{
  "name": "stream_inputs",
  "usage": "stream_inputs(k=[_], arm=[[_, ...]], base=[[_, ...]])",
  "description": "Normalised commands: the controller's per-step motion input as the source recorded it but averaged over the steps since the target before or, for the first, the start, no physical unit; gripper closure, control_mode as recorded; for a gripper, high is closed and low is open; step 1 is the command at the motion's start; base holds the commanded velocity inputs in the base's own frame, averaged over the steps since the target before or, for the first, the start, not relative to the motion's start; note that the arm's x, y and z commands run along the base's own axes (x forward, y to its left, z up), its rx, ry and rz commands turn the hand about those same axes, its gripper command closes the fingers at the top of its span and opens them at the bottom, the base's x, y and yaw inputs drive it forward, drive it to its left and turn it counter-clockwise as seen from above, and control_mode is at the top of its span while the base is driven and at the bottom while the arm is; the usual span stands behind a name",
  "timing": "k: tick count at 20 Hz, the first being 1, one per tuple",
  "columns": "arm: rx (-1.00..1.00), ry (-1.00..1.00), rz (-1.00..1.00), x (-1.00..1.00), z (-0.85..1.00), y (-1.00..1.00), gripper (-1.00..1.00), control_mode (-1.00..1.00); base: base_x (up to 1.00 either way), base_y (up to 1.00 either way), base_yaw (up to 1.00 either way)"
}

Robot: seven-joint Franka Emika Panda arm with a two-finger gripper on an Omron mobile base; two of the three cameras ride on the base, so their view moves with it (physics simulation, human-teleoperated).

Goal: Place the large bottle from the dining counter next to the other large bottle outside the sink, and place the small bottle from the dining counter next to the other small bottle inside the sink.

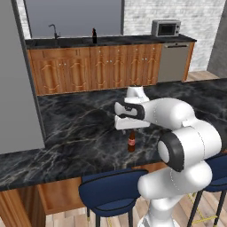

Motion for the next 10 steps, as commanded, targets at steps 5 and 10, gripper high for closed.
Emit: stream_inputs(k=[5, 10], arm=[[0.00, -0.02, 0.00, 0.00, 0.00, 0.00, -1.00, -1.00], [0.00, -0.02, 0.00, 0.00, 0.00, 0.00, -1.00, -1.00]], base=[[0.00, 0.00, 0.00], [0.00, 0.00, 0.00]])
